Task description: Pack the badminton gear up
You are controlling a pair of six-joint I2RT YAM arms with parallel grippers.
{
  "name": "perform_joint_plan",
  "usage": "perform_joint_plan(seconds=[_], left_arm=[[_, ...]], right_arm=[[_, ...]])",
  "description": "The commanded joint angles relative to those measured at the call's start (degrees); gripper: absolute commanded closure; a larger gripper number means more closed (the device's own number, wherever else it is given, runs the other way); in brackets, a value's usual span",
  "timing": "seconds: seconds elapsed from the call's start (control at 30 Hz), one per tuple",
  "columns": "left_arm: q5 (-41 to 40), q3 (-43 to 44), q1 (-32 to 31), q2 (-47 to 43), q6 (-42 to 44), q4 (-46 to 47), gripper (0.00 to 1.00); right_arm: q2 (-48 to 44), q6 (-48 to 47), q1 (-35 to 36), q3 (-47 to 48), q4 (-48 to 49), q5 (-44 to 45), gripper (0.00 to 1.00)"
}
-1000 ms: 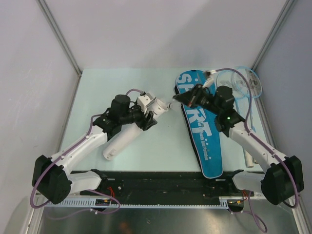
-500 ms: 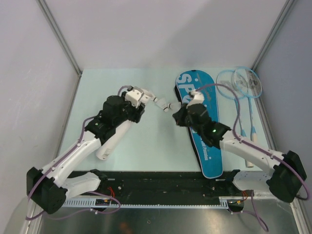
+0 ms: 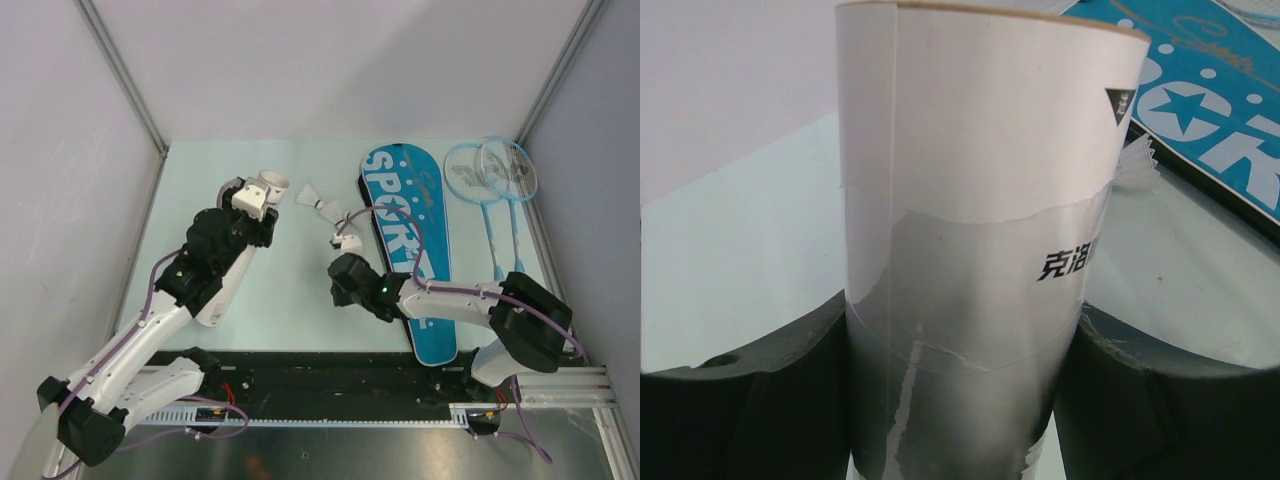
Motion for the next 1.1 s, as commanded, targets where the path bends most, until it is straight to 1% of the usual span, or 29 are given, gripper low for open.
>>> perform_joint_plan(seconds=[0.0,0.03,0.13,0.17,0.2,0.27,0.37,0.4,0.43,0.47,0.5,0.53,0.57,0.6,0.63,0.67,0.7,0.73,0.8,0.93,1.07], left_arm=[[-1.0,0.0,0.3,-1.8,0.1,3.8,0.76],[-0.9,0.0,0.4,-1.8,0.1,3.9,0.75],[-0.3,0.0,0.4,-1.8,-0.2,4.0,0.75],[-0.1,0.0,0.4,-1.8,-0.2,4.0,0.75],[-0.1,-0.1,0.4,-1.8,-0.2,4.0,0.75],[0.2,-0.2,0.3,-1.9,-0.3,4.1,0.75],[0.7,-0.2,0.4,-1.8,-0.5,4.2,0.74],[1.2,-0.2,0.4,-1.7,-0.6,4.2,0.74],[1.4,-0.2,0.3,-1.7,-0.8,4.2,0.74],[1.7,-0.2,0.3,-1.7,-1.0,4.2,0.74],[2.1,-0.3,0.4,-1.5,-1.1,4.2,0.74],[2.2,-0.4,0.3,-1.6,-1.3,4.3,0.74],[2.3,-0.4,0.4,-1.5,-1.3,4.3,0.74],[2.4,-0.5,0.4,-1.4,-1.3,4.3,0.74],[2.4,-0.5,0.4,-1.3,-1.4,4.3,0.74],[2.7,-0.4,0.4,-1.1,-1.6,4.3,0.74],[3.1,-0.4,0.4,-1.2,-1.8,4.3,0.74],[3.1,-0.4,0.3,-1.2,-1.7,4.3,0.74],[3.1,-0.6,0.4,-1.2,-1.7,4.4,0.74],[3.4,-0.5,0.4,-1.2,-1.7,4.4,0.73],[4.2,-0.4,0.4,-0.9,-2.0,4.6,0.73]], right_arm=[[3.4,1.4,4.1,0.1,1.6,0.9,1.00],[4.0,1.5,4.4,0.1,1.7,0.7,0.99],[5.9,0.8,4.7,0.0,3.0,-1.9,0.70],[5.7,0.4,4.7,0.0,3.4,-2.5,0.56],[5.4,-0.3,4.2,0.1,3.6,-2.9,0.49],[3.2,-1.1,2.8,0.1,4.7,-5.4,0.39],[0.2,-0.7,-3.2,0.1,5.1,-7.1,0.35],[-0.2,0.8,-5.3,0.1,5.1,-6.4,0.35],[-0.4,5.1,-10.5,0.0,5.1,-5.9,0.33],[-0.2,8.1,-13.4,0.0,5.1,-8.3,0.30],[0.2,10.4,-16.3,0.1,8.3,-10.8,0.29],[0.9,13.6,-21.9,0.1,9.9,-13.7,0.30],[2.3,14.1,-23.6,0.1,11.9,-17.1,0.30],[3.3,14.4,-25.3,0.1,16.2,-18.8,0.30],[4.3,15.4,-26.8,0.1,18.1,-19.9,0.30],[6.3,17.3,-30.0,0.1,19.5,-22.4,0.32],[7.1,18.0,-31.2,0.2,23.2,-23.1,0.33],[7.9,18.2,-32.1,0.2,24.8,-23.7,0.37],[10.3,18.2,-34.2,1.2,27.3,-23.5,0.40],[14.8,16.9,-36.2,4.4,29.1,-24.6,0.49],[20.5,16.7,-36.9,8.1,31.8,-28.0,0.53]])
